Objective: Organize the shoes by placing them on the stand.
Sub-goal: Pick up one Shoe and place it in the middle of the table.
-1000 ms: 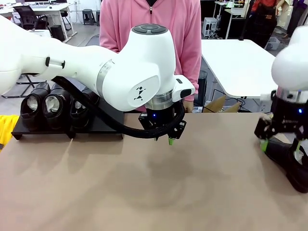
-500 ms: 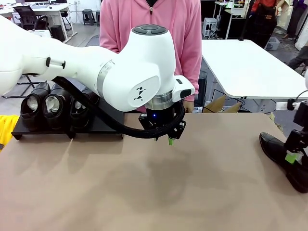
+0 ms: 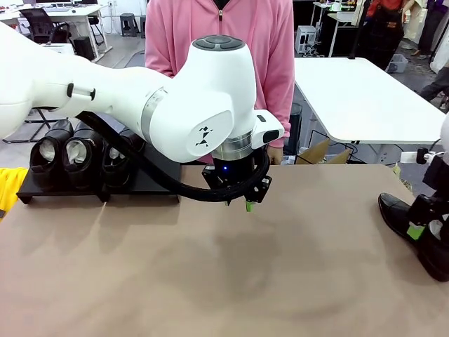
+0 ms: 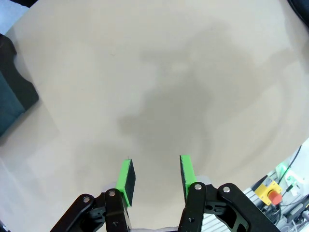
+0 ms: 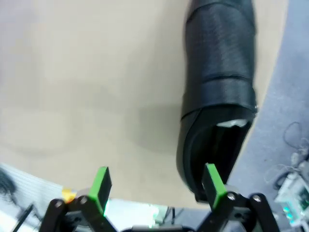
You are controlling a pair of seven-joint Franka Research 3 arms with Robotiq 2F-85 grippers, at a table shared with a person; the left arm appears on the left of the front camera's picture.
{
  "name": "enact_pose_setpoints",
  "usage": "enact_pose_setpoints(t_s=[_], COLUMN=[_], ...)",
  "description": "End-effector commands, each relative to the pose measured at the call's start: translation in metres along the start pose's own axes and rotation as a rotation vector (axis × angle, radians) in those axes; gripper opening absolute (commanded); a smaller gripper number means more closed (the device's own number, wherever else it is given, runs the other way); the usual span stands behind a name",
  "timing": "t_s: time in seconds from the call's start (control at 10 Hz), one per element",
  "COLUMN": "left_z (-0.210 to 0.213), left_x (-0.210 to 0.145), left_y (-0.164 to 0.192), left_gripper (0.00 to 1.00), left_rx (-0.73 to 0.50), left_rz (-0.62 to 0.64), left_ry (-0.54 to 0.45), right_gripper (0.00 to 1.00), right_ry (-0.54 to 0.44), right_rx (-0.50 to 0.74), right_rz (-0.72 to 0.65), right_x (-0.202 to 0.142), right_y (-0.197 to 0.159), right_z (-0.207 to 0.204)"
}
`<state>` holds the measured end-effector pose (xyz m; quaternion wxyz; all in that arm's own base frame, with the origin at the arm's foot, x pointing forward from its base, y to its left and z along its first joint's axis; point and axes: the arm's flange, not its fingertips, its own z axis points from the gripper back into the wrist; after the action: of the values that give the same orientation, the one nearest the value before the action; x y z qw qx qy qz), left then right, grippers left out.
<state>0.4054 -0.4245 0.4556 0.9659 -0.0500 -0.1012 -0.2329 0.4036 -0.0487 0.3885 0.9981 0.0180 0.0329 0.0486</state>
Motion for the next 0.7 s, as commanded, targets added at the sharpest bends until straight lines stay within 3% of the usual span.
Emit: enact_pose_setpoints(t_s=[0.0,0.6], left_z=[0.000,0.000], left_x=[-0.001,-0.001], left_y=[0.002,0.002], left_gripper=[0.51,0.51], left_rx=[0.017,0.017], left_rz=[-0.007,-0.007], left_ry=[-0.007,-0.007], right_gripper=[1.00,1.00], right_ry=[-0.040,-0.004], right_rx=[-0.092,-0.123], right_rz=[-0.108,-0.145], right_x=[0.009,0.021], right_y=[0.007,-0.001], right_z=[-0.008,-0.023])
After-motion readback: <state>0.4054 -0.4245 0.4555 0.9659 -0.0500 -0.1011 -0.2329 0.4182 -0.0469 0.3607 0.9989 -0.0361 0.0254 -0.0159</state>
